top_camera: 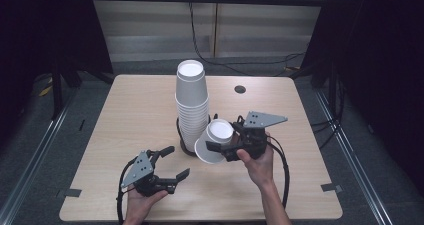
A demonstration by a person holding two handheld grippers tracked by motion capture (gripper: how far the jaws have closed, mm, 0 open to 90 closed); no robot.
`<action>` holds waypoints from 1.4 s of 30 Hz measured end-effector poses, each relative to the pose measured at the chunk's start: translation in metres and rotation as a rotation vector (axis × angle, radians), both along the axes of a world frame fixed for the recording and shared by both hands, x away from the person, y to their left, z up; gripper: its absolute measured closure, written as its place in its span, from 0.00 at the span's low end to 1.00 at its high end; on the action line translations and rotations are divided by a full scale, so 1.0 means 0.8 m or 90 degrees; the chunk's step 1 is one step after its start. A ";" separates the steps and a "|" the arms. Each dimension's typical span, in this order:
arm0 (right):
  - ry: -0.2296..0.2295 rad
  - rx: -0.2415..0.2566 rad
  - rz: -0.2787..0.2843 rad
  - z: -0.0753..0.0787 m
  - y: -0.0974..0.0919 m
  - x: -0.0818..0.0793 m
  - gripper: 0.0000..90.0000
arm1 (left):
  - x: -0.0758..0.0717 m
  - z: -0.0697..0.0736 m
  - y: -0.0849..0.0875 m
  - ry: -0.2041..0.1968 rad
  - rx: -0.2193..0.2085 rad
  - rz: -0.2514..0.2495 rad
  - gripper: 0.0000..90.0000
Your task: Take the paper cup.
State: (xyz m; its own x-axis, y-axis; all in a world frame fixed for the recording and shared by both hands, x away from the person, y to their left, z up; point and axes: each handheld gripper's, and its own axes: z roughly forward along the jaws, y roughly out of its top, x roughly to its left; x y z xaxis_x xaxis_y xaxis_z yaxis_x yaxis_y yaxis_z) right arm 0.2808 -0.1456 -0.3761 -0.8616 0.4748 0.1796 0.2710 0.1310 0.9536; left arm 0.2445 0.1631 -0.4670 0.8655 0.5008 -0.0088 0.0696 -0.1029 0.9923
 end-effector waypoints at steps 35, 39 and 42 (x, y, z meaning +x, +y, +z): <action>0.037 0.041 0.063 -0.076 0.043 -0.016 0.24 | 0.004 -0.015 -0.044 0.026 0.026 -0.075 0.11; 0.039 0.048 0.068 -0.077 0.047 -0.016 0.24 | 0.006 -0.016 -0.046 0.028 0.024 -0.079 0.10; 0.040 0.051 0.069 -0.079 0.049 -0.017 0.24 | 0.006 -0.017 -0.047 0.026 0.030 -0.079 0.11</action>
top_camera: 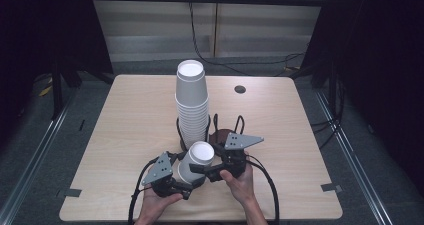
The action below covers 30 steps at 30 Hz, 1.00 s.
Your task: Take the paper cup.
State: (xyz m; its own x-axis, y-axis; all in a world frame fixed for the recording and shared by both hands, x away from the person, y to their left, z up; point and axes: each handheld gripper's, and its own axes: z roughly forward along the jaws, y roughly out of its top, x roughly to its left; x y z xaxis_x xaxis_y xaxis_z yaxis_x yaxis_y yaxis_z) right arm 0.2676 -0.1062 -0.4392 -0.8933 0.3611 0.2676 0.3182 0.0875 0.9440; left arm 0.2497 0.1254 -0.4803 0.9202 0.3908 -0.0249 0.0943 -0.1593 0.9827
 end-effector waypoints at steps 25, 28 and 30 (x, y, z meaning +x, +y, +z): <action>-0.007 0.001 -0.006 0.006 -0.009 -0.002 0.14 | 0.000 0.006 0.014 0.003 0.039 0.007 0.18; -0.012 -0.005 -0.006 0.009 -0.016 -0.003 0.14 | 0.002 0.013 0.021 0.001 0.058 0.009 0.18; -0.014 -0.010 -0.005 0.011 -0.018 -0.003 0.14 | 0.003 0.017 0.024 -0.002 0.061 0.011 0.18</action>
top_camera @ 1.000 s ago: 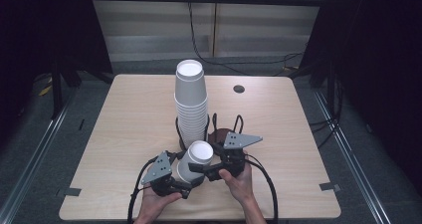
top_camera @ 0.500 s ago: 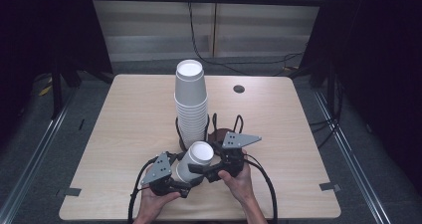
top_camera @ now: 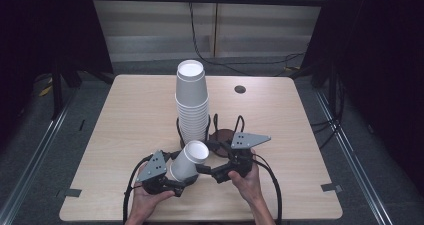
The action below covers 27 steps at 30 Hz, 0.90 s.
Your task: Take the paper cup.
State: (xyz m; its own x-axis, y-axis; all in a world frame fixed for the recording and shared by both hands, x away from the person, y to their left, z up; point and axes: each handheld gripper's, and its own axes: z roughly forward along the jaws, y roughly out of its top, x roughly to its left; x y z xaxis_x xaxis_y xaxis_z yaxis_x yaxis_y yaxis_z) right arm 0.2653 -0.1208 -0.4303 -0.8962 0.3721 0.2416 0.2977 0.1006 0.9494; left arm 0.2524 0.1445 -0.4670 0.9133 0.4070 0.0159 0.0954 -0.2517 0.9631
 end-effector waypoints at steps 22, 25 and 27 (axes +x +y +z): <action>0.018 -0.104 0.040 0.018 -0.021 0.011 0.18 | 0.012 0.021 0.010 0.031 0.093 -0.028 0.19; 0.019 -0.123 0.051 0.019 -0.020 0.013 0.18 | 0.016 0.024 0.007 0.037 0.118 -0.038 0.19; 0.019 -0.141 0.063 0.021 -0.020 0.015 0.18 | 0.017 0.025 0.005 0.037 0.138 -0.036 0.19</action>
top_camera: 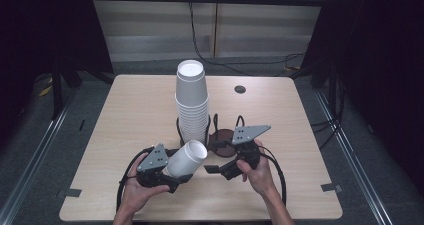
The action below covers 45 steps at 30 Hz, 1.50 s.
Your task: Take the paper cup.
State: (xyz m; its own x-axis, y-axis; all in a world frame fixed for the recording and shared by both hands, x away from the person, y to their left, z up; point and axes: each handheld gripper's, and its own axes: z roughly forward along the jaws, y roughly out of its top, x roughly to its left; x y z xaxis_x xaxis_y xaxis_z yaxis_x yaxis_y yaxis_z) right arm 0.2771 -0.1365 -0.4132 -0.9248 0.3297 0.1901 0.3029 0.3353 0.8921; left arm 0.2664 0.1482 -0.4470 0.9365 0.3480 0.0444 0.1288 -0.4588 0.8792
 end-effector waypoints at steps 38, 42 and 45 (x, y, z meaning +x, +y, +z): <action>0.034 -0.195 0.084 -0.014 0.005 0.005 0.16 | -0.002 0.017 -0.039 -0.013 0.231 -0.085 0.19; 0.042 -0.214 0.084 -0.015 0.009 0.005 0.15 | -0.002 0.016 -0.047 -0.017 0.254 -0.098 0.19; 0.054 -0.229 0.082 -0.019 0.012 0.006 0.15 | -0.003 0.015 -0.052 -0.019 0.265 -0.100 0.19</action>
